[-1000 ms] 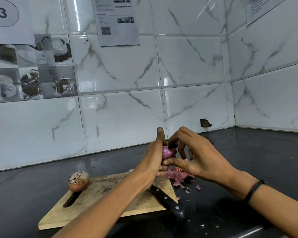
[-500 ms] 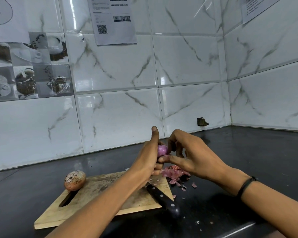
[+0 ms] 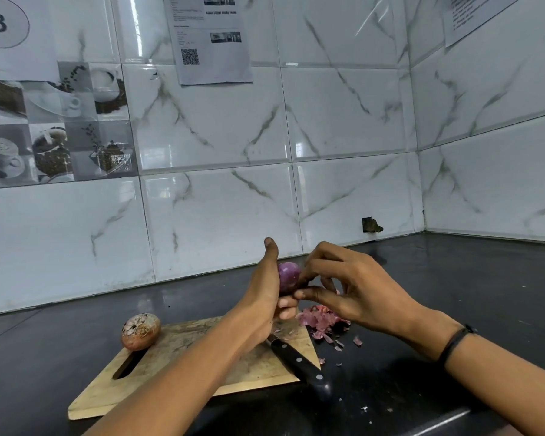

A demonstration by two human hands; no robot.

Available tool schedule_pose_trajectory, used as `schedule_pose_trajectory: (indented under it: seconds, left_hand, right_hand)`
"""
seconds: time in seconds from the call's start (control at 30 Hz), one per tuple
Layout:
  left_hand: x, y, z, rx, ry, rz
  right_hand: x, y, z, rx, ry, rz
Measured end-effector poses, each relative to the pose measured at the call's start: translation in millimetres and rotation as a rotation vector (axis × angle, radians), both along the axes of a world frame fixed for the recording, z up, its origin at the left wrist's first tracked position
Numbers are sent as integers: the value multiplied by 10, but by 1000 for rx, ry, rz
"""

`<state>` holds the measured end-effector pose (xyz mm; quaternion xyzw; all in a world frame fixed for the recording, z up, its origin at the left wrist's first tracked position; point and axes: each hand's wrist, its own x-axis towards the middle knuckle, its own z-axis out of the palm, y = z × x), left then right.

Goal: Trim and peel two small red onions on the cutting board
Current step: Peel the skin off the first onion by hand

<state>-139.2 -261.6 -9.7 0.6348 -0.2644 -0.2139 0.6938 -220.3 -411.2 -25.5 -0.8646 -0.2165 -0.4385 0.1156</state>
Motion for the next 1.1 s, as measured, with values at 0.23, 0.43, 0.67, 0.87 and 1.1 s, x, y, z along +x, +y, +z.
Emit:
schedule_pose_trajectory:
  seconds: [0.23, 0.43, 0.67, 0.87, 1.1]
  left_hand:
    - [96, 27, 56, -69, 80, 87]
    - [78, 13, 45, -98, 140, 61]
    - [0, -40, 16, -95, 189, -57]
    - [28, -34, -39, 106, 16, -109]
    - [75, 5, -29, 91, 2, -135]
  right_hand:
    - [-33, 4, 5, 27, 19, -64]
    - [-24, -24, -3, 37, -12, -117]
    - [-17, 7, 23, 34, -50, -78]
    - [21, -31, -12, 119, -13, -214]
    - [-42, -26, 12, 217, 111, -243]
